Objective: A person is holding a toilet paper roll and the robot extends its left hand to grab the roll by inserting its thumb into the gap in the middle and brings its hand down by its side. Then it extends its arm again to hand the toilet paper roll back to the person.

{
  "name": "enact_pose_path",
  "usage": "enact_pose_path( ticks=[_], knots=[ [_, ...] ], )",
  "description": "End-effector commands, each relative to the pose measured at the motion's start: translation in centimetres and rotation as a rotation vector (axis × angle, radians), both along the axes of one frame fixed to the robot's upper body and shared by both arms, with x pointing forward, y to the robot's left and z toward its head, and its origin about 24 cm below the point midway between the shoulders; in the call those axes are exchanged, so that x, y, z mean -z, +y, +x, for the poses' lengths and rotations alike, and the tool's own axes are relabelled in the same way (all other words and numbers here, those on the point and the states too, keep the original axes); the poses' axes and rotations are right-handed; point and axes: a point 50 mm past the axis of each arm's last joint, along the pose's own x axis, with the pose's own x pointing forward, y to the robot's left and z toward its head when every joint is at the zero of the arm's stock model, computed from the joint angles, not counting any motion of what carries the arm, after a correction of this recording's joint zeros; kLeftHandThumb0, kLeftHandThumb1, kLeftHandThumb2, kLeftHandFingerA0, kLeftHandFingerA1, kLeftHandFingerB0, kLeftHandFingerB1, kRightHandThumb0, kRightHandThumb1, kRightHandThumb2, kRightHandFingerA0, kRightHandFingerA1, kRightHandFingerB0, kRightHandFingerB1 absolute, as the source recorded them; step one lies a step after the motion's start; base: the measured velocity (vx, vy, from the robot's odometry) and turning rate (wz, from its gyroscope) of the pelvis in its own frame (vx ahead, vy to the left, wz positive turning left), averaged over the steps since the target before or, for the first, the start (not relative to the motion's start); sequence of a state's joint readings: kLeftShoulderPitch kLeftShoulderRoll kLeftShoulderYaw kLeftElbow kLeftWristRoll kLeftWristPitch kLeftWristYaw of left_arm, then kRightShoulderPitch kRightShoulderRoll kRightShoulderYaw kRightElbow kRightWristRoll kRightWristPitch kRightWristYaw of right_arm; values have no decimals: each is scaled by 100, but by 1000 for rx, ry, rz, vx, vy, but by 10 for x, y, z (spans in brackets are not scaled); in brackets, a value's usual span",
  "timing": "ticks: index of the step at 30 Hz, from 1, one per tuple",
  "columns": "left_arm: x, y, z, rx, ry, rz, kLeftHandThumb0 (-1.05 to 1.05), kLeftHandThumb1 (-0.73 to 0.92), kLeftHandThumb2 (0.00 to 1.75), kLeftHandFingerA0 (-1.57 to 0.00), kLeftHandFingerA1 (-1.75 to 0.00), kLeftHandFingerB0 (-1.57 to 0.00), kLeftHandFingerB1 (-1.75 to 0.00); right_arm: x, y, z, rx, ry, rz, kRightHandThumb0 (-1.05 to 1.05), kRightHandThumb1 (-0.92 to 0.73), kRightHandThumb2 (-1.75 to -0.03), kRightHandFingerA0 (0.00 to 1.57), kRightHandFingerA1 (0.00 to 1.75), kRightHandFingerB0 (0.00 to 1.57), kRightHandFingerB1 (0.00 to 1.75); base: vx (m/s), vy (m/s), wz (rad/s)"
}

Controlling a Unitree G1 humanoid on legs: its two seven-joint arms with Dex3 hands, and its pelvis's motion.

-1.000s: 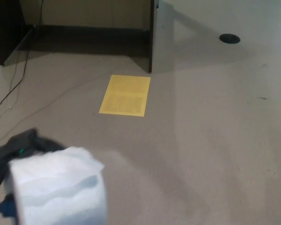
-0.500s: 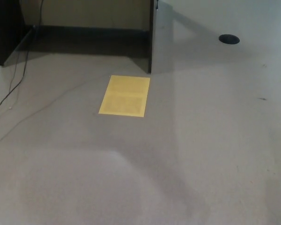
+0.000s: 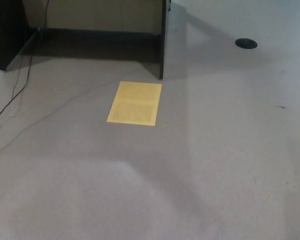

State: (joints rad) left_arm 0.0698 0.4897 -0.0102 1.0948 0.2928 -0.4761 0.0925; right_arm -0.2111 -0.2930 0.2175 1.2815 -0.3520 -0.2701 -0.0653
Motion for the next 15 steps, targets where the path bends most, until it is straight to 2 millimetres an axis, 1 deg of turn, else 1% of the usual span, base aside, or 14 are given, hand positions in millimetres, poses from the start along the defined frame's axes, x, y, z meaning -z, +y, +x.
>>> enact_pose_path(
  ticks=[1, 3, 4, 5, 6, 8, 9, 10, 11, 12, 13, 14, 15],
  knots=[
    [-8, 5, 7, 48, -48, 76, -14, 75, 68, -86, -143, -76, -126, -4, -12, -2, 35, -1, -11, -35, -67, -61, 76, 62, 59, 44, 0, 0, 0],
    [-9, 7, 7, 62, -47, 90, -15, 74, 68, -88, -144, -77, -128, -4, -10, -1, 28, -8, -7, -36, -67, -60, 72, 58, 59, 45, 0, 0, 0],
    [-9, 7, 7, 66, -49, 94, -16, 74, 67, -88, -143, -77, -127, -4, -10, 0, 31, -11, -4, -35, -67, -60, 73, 59, 58, 45, 0, 0, 0],
    [-9, 7, 7, 66, -50, 96, -15, 78, 64, -87, -139, -73, -124, -4, -10, 1, 35, -12, -3, -35, -67, -60, 73, 61, 58, 45, 0, 0, 0],
    [-9, 7, 7, 66, -49, 99, -15, 78, 64, -87, -139, -73, -124, -4, -9, 1, 37, -12, -5, -35, -67, -60, 73, 61, 58, 45, 0, 0, 0],
    [-10, 8, 6, 50, -60, 94, -16, 80, 64, -92, -132, -74, -118, -4, -8, 2, 33, -6, -6, -35, -67, -60, 76, 64, 59, 44, 0, 0, 0],
    [-10, 8, 5, 43, -67, 88, -16, 79, 65, -89, -130, -76, -112, -4, -8, 3, 30, -5, -7, -36, -67, -60, 76, 64, 58, 44, 0, 0, 0],
    [-11, 9, 5, 24, -91, 70, -12, 78, 64, -88, -136, -74, -124, -4, -7, 3, 26, -4, -7, -36, -67, -60, 76, 64, 58, 45, 0, 0, 0],
    [-12, 8, 5, 6, -116, 54, -12, 78, 64, -88, -136, -74, -124, -4, -6, 4, 25, -4, -5, -36, -67, -60, 76, 64, 58, 45, 0, 0, 0],
    [-13, 9, 3, -12, -144, 30, -16, 78, 70, -83, -138, -74, -127, -3, -5, 3, 18, 2, -4, -35, -67, -60, 74, 61, 57, 45, 0, 0, 0],
    [-16, 8, 4, -12, -178, 20, -12, 78, 70, -81, -142, -74, -128, -3, -5, 3, 14, 5, -9, -36, -67, -60, 73, 59, 58, 44, 0, 0, 0],
    [-20, 8, 8, 2, -218, 18, -11, 79, 69, -81, -148, -74, -130, -2, -4, 2, 11, 6, -10, -36, -67, -60, 73, 58, 58, 44, 0, 0, 0],
    [-26, 7, 15, 17, -267, 11, -6, 79, 71, -82, -149, -75, -130, -2, -4, 3, 10, 4, -8, -35, -66, -60, 74, 62, 58, 45, 0, 0, 0]
  ],
)
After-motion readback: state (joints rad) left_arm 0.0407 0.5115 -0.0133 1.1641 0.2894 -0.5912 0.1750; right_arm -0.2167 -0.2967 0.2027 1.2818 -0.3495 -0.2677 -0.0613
